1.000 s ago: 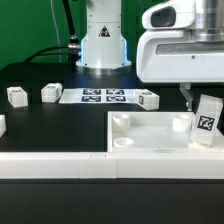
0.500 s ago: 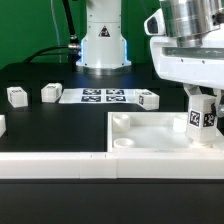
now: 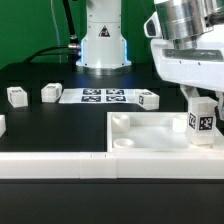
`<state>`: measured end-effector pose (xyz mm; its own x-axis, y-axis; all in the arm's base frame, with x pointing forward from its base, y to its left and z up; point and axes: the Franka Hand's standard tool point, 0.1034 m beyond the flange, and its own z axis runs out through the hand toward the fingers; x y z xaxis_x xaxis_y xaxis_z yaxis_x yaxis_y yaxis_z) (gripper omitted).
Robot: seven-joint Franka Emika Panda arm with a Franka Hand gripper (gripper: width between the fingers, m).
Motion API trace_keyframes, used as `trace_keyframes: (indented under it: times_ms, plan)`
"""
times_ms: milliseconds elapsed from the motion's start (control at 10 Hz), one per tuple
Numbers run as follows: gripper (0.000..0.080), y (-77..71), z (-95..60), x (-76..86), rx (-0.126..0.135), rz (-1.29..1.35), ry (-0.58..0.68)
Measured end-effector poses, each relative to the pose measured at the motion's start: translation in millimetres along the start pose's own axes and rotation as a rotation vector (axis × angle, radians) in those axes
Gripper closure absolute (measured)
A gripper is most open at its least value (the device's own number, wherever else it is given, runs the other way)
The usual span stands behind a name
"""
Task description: Assemble square table
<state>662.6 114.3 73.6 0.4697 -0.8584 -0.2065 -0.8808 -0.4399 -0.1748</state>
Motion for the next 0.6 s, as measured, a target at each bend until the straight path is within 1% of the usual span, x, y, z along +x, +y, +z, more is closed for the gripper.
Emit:
trace_keyframes:
  times_ms: [100, 200, 400, 500, 600]
  plan:
    - [0.018, -2.8, -4.5, -1.8, -0.028, -0.155, 0.003]
    - [0.0159, -6.5, -6.5, -4.0, -0.03, -0.252, 0.012]
    - [0.0151, -4.8, -5.5, -1.5, -0.033, -0.386, 0.012]
    - [0.0151, -3.8, -5.8, 0.6, -0.041, -0.486, 0.017]
    - [0.015, -0.4, -7.7, 8.8, -0.069, -0.656, 0.036]
